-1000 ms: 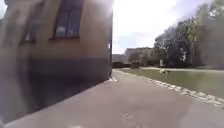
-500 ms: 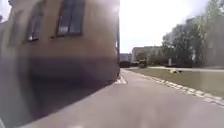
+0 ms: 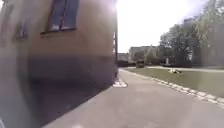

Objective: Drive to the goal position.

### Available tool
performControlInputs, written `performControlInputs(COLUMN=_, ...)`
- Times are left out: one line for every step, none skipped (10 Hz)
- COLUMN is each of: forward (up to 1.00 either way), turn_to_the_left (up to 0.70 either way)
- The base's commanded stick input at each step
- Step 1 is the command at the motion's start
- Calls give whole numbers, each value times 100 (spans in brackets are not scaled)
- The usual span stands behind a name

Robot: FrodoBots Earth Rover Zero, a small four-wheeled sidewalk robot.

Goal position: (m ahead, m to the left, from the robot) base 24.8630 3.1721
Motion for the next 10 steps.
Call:
performControlInputs(forward=100, turn_to_the_left=-39)
performControlInputs(forward=100, turn_to_the_left=-39)
performControlInputs(forward=100, turn_to_the_left=-39)
performControlInputs(forward=100, turn_to_the_left=-39)
performControlInputs(forward=100, turn_to_the_left=-39)
performControlInputs(forward=100, turn_to_the_left=-39)
performControlInputs(forward=100, turn_to_the_left=-39)
performControlInputs(forward=100, turn_to_the_left=-39)
performControlInputs(forward=100, turn_to_the_left=-9)
performControlInputs(forward=100, turn_to_the_left=1)
